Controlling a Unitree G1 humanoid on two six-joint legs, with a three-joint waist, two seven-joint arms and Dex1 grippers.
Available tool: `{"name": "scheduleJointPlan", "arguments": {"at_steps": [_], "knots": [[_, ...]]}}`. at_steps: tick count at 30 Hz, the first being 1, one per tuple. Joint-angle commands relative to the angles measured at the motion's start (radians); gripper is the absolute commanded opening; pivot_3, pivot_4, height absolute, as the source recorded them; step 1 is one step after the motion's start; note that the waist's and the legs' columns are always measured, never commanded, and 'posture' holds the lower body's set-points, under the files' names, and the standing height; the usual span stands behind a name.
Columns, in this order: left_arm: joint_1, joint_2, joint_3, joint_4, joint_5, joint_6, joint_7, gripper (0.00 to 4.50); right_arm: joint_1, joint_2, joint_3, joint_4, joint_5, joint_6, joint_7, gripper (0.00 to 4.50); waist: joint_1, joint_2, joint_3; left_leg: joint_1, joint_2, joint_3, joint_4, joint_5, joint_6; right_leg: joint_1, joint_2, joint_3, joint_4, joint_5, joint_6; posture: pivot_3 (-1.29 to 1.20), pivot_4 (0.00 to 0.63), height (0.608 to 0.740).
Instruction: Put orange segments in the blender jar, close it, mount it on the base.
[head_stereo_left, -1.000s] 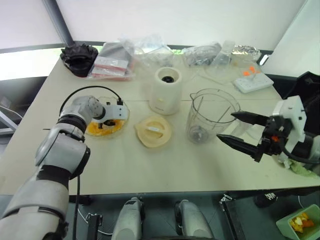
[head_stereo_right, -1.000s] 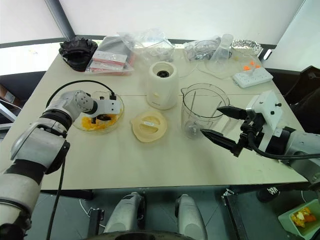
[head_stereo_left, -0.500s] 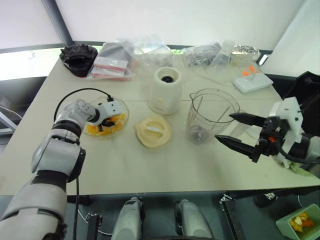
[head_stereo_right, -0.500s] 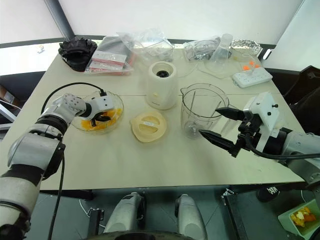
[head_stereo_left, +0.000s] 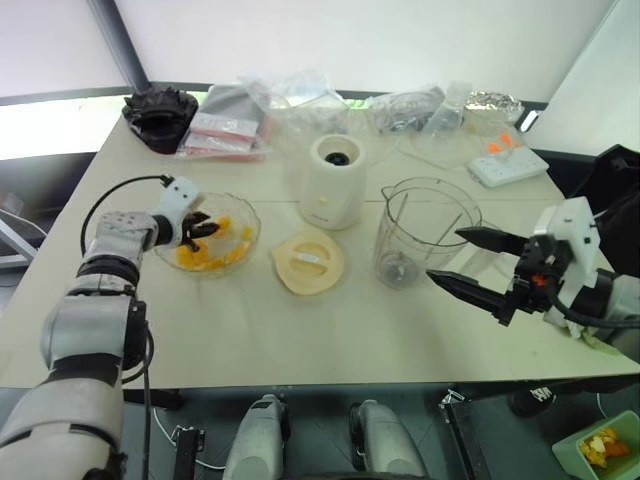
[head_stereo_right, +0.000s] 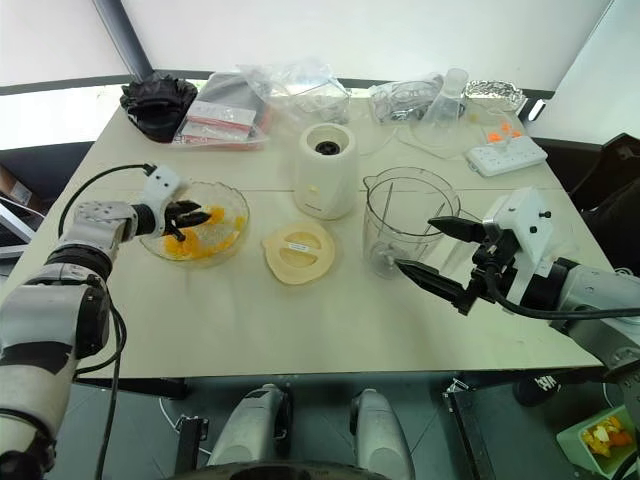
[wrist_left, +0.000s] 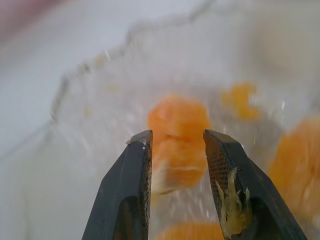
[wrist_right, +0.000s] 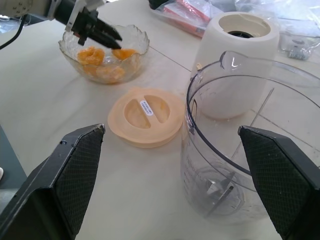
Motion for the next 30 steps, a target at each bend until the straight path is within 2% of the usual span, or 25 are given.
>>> {"name": "scheduleJointPlan", "arguments": {"at_steps": [1,7,11,19,22,25,30], "knots": [[-0.011,0.025,0.068,-0.043,-0.079,-0.021,-0.011,1.66,-0.005,-0.002,-0.013,-0.019,-0.001,-0.021,0.005,4.5,0.0,0.0,0.0,0.0,0.0,0.0,0.0,0.0,0.0,0.0,0.0,0.0,0.0,0.0,0.0,0.0,0.15,0.74],[-0.014,0.013,0.124,-0.105,-0.166,0.002,-0.077,1.66,0.007,0.0,-0.016,-0.029,-0.004,-0.019,0.001,4.5,0.0,0.0,0.0,0.0,0.0,0.0,0.0,0.0,0.0,0.0,0.0,0.0,0.001,0.0,0.0,0.0,0.15,0.74],[0.025,0.017,0.022,-0.123,-0.077,-0.036,-0.098,1.66,0.011,0.01,-0.012,-0.034,0.001,-0.02,-0.009,4.5,0.0,0.0,0.0,0.001,0.0,0.0,0.0,0.0,0.0,0.0,0.0,0.0,0.002,0.0,0.0,0.0,0.15,0.74],[0.012,0.037,-0.176,-0.067,0.125,-0.114,-0.002,1.66,0.004,0.028,0.009,-0.04,-0.004,-0.029,-0.024,4.5,0.0,0.0,-0.001,0.001,0.0,0.0,0.0,0.0,0.0,0.0,0.0,0.0,0.003,0.0,0.0,0.0,0.15,0.74],[-0.007,0.032,-0.214,-0.057,0.163,-0.146,0.03,2.52,0.021,0.035,0.006,-0.052,-0.008,-0.033,-0.029,4.5,0.0,0.0,-0.001,0.001,0.0,0.0,0.0,0.0,0.0,0.0,0.0,0.0,0.003,0.0,0.0,0.0,0.15,0.74],[-0.026,0.022,-0.243,-0.045,0.196,-0.167,0.076,3.92,0.032,0.043,0.001,-0.063,-0.005,-0.033,-0.04,4.5,0.003,-0.001,-0.001,0.001,0.0,0.0,0.0,0.0,0.0,0.0,0.0,0.0,0.003,0.0,0.0,0.0,0.15,0.74],[-0.037,-0.005,-0.279,-0.026,0.246,-0.177,0.173,3.92,0.045,0.051,-0.003,-0.076,-0.006,-0.038,-0.053,4.5,0.0,-0.001,-0.001,0.001,0.0,0.0,0.001,0.0,0.0,0.0,0.0,0.0,0.003,0.0,0.0,0.0,0.15,0.74]]}}
